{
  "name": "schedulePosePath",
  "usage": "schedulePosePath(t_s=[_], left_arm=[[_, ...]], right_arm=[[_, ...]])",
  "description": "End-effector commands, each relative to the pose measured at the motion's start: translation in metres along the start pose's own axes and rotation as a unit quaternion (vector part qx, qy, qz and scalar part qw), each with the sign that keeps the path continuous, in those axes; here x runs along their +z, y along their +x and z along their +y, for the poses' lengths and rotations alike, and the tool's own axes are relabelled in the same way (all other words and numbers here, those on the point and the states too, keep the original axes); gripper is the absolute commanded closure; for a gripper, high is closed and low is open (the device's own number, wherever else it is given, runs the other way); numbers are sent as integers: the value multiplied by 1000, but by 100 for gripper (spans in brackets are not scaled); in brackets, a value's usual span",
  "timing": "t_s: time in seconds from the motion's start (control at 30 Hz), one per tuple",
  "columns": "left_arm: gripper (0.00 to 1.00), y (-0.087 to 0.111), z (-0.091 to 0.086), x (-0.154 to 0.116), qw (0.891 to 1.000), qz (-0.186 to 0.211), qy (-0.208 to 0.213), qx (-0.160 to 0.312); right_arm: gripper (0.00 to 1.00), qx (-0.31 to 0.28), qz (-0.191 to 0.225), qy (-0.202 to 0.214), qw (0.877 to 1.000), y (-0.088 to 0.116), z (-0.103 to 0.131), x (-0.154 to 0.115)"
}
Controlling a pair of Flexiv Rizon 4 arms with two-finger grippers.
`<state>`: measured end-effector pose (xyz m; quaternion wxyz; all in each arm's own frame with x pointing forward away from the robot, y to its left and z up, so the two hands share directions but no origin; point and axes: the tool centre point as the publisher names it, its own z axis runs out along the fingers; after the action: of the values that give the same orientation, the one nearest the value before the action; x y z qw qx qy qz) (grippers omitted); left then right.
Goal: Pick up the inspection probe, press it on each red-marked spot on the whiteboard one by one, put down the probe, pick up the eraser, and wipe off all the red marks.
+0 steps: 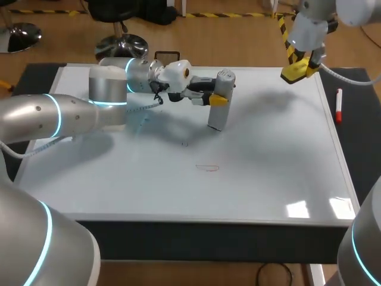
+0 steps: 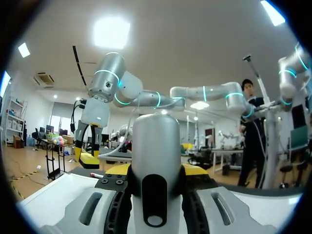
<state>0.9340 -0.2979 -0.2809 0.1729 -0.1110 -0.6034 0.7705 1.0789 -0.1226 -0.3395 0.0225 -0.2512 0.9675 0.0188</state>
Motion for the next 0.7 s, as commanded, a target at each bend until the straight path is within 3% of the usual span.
schedulePosePath(t_s=[0.03,0.7], left_arm=[[100,0,-1,0,1000,-5,-7,4],[100,-5,14,-9,999,-23,-25,-5]], right_arm=[[100,-1,2,1,1000,-1,-1,-1],[100,-1,2,1,1000,-1,-1,-1]])
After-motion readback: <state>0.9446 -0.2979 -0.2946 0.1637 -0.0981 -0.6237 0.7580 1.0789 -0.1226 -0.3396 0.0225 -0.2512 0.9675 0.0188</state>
